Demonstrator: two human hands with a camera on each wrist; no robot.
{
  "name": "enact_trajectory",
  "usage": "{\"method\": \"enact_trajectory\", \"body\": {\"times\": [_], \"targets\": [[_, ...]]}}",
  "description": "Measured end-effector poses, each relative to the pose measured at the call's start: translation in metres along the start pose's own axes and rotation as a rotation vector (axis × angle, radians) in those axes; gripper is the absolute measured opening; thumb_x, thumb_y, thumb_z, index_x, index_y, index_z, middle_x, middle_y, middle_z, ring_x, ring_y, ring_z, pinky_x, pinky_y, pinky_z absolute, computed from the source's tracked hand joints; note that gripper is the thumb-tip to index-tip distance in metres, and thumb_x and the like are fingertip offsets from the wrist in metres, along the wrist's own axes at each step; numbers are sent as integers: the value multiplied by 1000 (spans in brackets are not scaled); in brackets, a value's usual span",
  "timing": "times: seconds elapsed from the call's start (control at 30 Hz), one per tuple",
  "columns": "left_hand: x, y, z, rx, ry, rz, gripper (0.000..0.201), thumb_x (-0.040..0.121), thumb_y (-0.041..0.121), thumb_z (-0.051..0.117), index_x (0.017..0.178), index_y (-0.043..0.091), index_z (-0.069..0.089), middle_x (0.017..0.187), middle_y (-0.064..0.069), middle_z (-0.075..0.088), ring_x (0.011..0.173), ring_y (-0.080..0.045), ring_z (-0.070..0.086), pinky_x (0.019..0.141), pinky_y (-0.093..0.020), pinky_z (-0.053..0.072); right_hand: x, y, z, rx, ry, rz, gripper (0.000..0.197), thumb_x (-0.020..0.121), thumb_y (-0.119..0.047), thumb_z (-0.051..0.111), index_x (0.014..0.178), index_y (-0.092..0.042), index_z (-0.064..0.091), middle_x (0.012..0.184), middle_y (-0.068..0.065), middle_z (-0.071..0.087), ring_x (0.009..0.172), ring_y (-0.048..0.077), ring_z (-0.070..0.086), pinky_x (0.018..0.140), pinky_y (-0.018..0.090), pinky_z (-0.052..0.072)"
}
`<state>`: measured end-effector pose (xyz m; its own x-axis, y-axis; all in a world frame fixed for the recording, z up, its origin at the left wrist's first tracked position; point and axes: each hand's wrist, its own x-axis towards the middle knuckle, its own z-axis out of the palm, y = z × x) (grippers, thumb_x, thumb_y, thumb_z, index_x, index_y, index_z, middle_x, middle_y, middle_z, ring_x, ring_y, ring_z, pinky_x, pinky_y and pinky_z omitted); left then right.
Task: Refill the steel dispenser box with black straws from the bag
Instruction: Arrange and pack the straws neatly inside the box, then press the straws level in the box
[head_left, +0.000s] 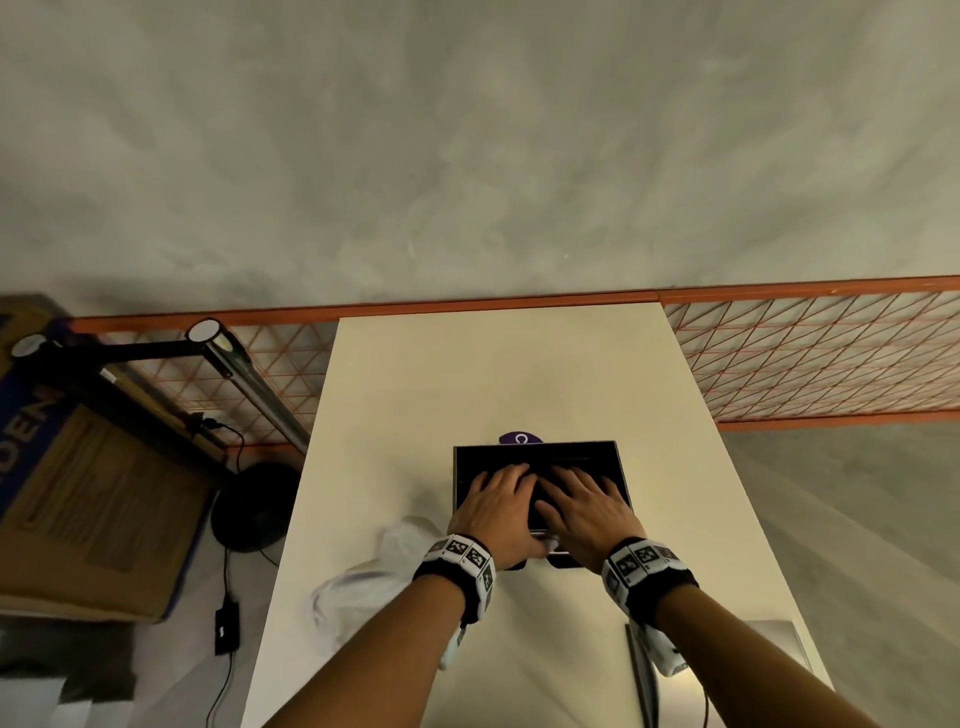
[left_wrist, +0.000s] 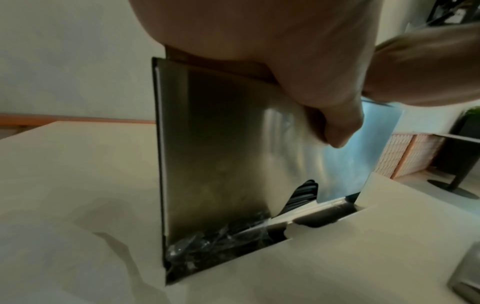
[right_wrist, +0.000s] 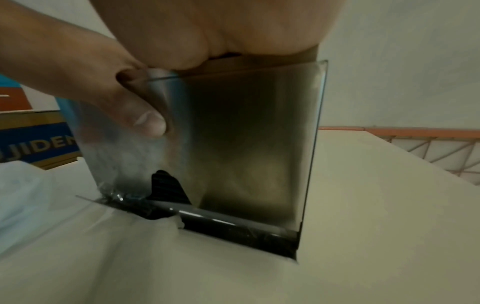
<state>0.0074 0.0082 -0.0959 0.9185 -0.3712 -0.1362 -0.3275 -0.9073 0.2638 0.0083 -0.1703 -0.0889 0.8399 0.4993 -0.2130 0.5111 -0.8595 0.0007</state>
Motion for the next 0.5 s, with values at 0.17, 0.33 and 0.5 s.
{"method": "enact_trajectory", "body": {"times": [0.17,0.33,0.5], "targets": [[-1,2,-3,22,-38,39,68,80,63,65,133,23,51,130,2,56,123,-21,55,109,-39,40,-1,-4,-5,60,12,54,66,86,-53,3,128,-33,49,129,-4,51,115,23,48,90,41,44],[-6,3,-4,40,-38,57,63,81,61,64,129,22,52,128,1,53,122,-22,51,104,-41,41,-4,-11,-5,129,4,119,61,91,-54,7,122,-31,54,119,-5,53,113,20,49,89,36,46],[-4,-9,-13,-207,66,73,71,85,71,54,141,27,50,135,8,48,128,-16,44,107,-41,39,1,0,-5,398,291,175,41,93,-43,39,120,-21,60,118,-1,54,105,22,53,89,38,48]]}}
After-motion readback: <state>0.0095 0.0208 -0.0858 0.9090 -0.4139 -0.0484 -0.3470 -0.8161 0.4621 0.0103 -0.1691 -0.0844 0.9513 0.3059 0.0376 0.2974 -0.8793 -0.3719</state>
